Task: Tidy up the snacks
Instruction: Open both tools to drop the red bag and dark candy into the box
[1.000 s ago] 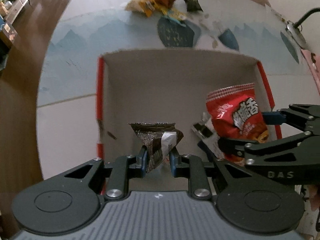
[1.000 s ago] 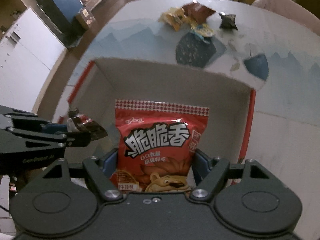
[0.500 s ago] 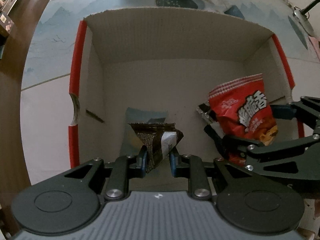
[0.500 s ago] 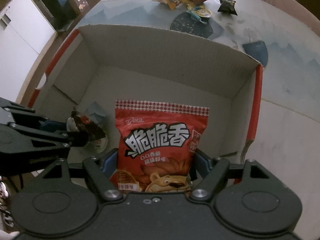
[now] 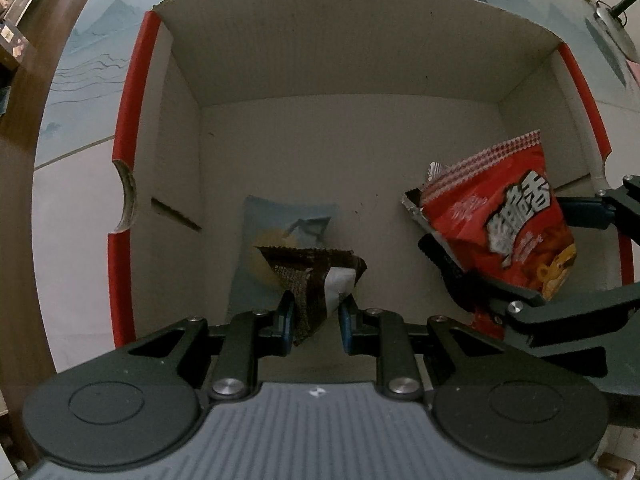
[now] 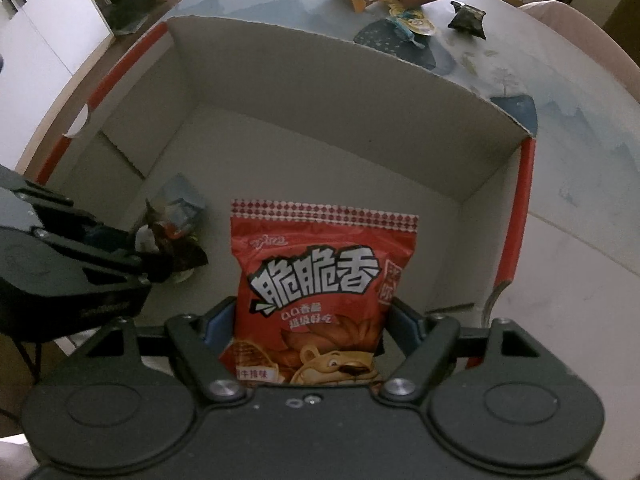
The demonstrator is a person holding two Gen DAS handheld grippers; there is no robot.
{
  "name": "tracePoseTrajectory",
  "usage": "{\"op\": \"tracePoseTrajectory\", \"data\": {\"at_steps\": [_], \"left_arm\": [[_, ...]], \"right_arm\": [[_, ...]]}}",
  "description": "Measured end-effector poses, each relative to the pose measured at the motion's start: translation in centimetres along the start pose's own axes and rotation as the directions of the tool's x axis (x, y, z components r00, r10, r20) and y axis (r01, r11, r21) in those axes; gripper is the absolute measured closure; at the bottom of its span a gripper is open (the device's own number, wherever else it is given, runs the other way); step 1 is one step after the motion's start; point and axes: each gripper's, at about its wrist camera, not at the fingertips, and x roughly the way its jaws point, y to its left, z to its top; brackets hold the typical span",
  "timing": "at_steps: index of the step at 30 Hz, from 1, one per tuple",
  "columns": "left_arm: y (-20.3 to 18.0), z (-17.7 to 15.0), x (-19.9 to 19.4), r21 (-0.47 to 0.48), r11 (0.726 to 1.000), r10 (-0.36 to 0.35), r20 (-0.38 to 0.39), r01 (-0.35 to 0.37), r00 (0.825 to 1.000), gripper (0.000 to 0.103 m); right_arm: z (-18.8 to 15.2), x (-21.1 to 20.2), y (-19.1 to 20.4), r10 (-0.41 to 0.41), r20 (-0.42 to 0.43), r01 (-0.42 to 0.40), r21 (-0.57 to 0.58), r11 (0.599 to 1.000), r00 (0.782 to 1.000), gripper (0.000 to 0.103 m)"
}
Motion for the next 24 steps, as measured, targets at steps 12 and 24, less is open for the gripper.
{"op": "tracePoseTrajectory", "data": {"at_steps": [12,24], "left_arm": [[-0.2,0.1,-0.8,-0.012,1.000,-0.013,0.014,0.013,1.000,0.078],[0.2,-1.4,-4.6,-0.012,1.000,-0.024,0.110,0.026,0.994,0.058]], "right_arm": [[0.1,-1.6,-1.3,0.046,0.032,-0.047,0.029,0.999,0.998,0.021],[0.1,-5.6,-2.4,0.103,0.121,-0.110,0.047,0.993,0.987,0.018]]}}
